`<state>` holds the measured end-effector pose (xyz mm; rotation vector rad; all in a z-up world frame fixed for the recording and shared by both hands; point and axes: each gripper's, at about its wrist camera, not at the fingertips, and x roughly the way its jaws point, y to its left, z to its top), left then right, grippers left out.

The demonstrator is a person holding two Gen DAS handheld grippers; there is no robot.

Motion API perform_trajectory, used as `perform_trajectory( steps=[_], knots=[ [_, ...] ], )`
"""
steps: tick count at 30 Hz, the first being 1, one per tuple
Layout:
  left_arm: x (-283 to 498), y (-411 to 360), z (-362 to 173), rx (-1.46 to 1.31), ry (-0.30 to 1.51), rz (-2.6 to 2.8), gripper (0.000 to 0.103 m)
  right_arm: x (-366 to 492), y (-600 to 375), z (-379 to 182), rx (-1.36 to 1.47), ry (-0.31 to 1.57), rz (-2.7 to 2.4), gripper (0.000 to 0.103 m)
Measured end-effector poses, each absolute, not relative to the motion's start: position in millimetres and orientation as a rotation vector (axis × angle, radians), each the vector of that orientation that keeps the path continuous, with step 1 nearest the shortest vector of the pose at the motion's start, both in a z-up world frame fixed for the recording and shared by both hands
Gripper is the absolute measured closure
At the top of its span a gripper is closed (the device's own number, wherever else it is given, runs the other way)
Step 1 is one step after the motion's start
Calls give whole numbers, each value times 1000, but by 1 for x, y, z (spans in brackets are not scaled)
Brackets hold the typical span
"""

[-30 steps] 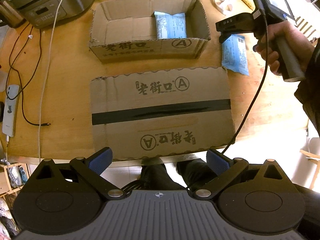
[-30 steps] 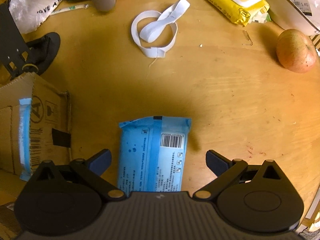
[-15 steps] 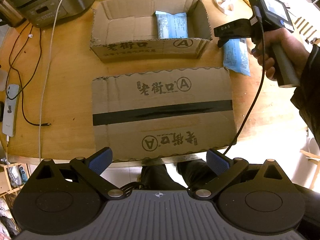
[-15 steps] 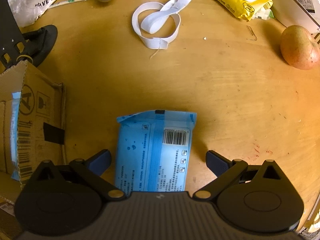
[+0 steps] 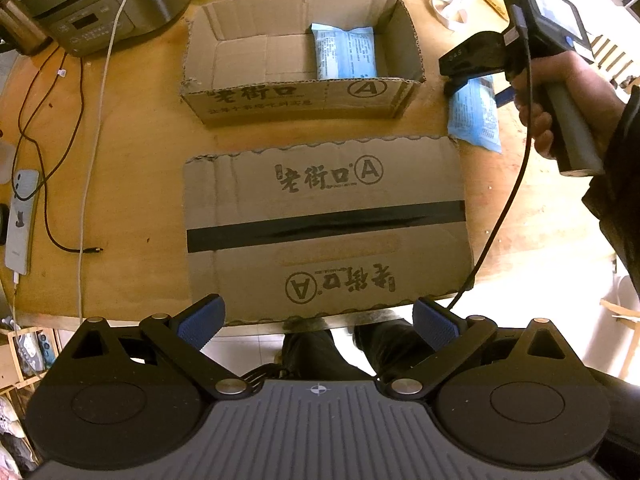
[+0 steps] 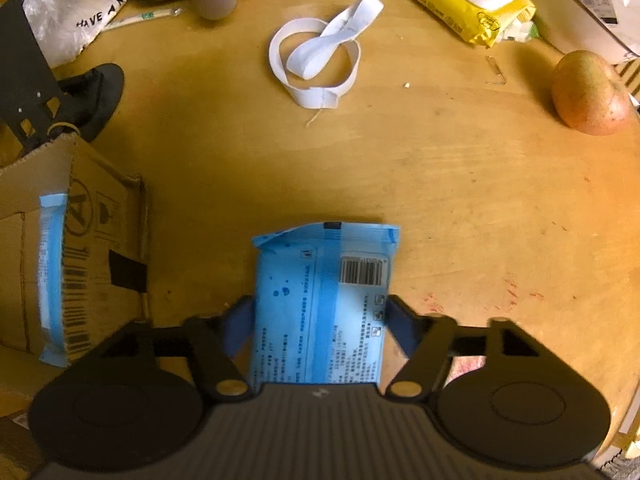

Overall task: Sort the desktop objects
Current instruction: 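Lift the smaller blue packet off the table with the right gripper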

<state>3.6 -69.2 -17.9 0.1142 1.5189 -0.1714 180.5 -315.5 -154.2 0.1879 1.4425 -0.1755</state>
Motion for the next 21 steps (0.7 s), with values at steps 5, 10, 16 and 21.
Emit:
perform_trajectory(
  steps=[5,10,16,21],
  knots=[
    [3,-69,-17,113,1518,-171,0,182,-315,-153,183,1439,-180,40],
    [3,-68,-17,111,1517,-170,0,183,-316,-153,186,1440,-181,40],
    [2,-67,-16,110,1514,-170,0,186,-318,-152,193,1438,-177,41],
    [1,-67,-16,110,1512,-170,0,187,-321,-144,201,1436,-164,42]
  ],
)
